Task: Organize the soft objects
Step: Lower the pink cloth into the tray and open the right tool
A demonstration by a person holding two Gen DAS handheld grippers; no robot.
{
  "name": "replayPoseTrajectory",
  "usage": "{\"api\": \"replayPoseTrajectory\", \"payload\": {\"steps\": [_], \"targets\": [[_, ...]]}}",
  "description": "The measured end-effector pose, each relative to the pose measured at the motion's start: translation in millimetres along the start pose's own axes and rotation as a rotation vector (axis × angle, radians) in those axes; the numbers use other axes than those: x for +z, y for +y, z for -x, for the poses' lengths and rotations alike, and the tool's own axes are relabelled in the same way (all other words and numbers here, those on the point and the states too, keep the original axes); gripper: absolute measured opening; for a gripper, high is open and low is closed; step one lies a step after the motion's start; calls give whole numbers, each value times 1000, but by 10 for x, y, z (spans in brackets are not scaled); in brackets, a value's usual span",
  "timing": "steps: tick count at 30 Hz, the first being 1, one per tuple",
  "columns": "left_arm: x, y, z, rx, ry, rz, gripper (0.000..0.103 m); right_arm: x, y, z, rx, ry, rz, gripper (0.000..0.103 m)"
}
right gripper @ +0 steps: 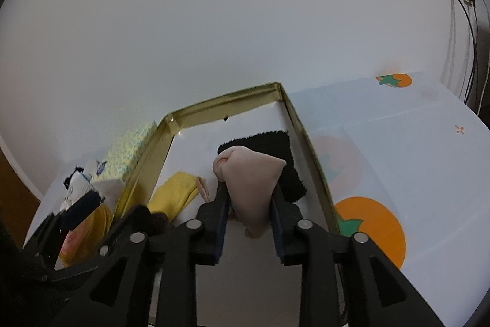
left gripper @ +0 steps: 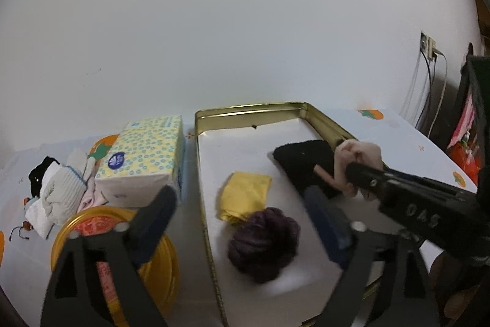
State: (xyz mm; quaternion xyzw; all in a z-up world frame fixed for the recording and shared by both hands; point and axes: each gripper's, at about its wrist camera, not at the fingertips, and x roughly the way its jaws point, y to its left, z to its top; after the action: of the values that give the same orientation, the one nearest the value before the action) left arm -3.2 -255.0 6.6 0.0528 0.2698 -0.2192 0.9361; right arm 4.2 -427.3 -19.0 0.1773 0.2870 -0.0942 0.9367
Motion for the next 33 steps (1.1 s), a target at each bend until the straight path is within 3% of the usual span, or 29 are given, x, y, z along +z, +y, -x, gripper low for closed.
{"api": "replayPoseTrajectory", "payload": {"steps": [3, 8, 12, 15, 20, 26, 29, 33], "targets": [[-4, -21, 38, -1, -23, -11, 100, 7, 1, 62, -1, -39, -7, 56], [-10, -93, 92, 29, -50, -68, 102, 27, 82, 246, -24, -141, 30, 60], [15, -26, 152, 51, -87, -42, 102, 19, 75, 424, -40, -270, 15, 76], [40, 89, 200, 64, -118, 10, 103, -6, 78, 511, -52, -343, 6, 76], [37, 236, 231, 95, -140, 61, 103, -23, 149, 470, -68, -346, 37, 76], [10, 260, 266, 132, -155, 41, 103, -81, 181, 537, -81, -420, 35, 77], [-2, 255, 299, 145, -173, 28, 103, -105, 195, 593, -108, -474, 29, 84], [-27, 234, 347, 182, -205, -7, 103, -137, 198, 641, -128, -522, 25, 85]]}}
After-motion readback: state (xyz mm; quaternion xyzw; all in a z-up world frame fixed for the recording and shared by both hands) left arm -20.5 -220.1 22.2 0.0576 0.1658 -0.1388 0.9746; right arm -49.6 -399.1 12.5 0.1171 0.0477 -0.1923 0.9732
